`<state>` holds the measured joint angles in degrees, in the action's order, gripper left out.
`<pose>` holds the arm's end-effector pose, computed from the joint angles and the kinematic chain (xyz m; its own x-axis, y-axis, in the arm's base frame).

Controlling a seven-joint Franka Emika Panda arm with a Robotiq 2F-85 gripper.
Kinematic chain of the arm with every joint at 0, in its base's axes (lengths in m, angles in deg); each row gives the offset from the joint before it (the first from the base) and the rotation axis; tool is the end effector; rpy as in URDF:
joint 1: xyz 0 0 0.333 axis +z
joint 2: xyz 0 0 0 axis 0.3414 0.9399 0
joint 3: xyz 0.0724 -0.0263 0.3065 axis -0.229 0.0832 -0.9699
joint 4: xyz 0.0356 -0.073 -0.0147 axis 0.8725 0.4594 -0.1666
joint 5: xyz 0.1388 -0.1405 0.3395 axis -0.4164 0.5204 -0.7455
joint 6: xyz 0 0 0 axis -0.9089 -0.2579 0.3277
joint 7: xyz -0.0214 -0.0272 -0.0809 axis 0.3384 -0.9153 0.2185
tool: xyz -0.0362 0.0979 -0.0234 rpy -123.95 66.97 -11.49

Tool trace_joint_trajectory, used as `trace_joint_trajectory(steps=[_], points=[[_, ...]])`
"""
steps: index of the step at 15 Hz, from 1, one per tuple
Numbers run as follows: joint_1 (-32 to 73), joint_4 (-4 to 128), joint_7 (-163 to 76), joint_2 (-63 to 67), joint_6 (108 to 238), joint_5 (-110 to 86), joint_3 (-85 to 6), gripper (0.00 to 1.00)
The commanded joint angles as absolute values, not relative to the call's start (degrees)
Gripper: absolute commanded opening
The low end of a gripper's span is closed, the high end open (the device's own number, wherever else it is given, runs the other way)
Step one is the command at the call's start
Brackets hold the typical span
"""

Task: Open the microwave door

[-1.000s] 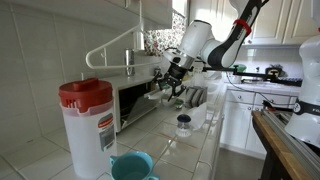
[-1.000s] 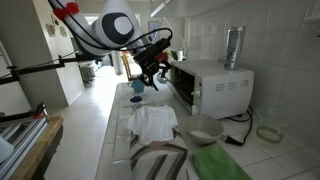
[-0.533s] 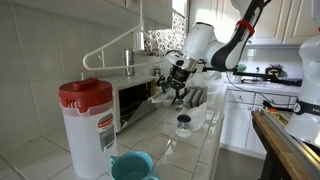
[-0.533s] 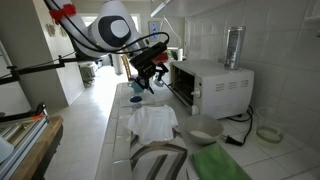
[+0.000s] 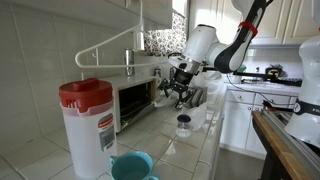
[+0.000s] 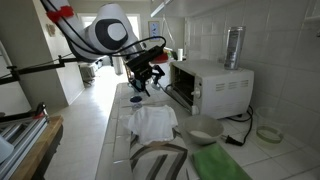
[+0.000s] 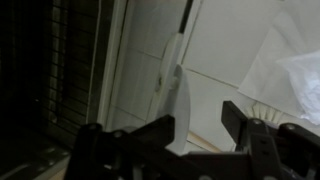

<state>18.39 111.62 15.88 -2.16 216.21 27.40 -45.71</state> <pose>0.4911 0.0650 0.2438 -0.1198 0.9904 -0.0691 0.9049 0.1376 0.4027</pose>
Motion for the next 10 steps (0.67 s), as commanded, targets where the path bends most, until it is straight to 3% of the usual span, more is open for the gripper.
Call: trace_joint_trajectory(steps=[1,7,10], points=[[18.66,112.65,17.28,-3.3,215.68,28.03,-45.57,0.64],[18.67,113.04,17.64,-3.14,215.0,27.84,-45.83,0.56],[18.62,113.58,17.85,-3.16,214.66,27.55,-46.04,0.6]])
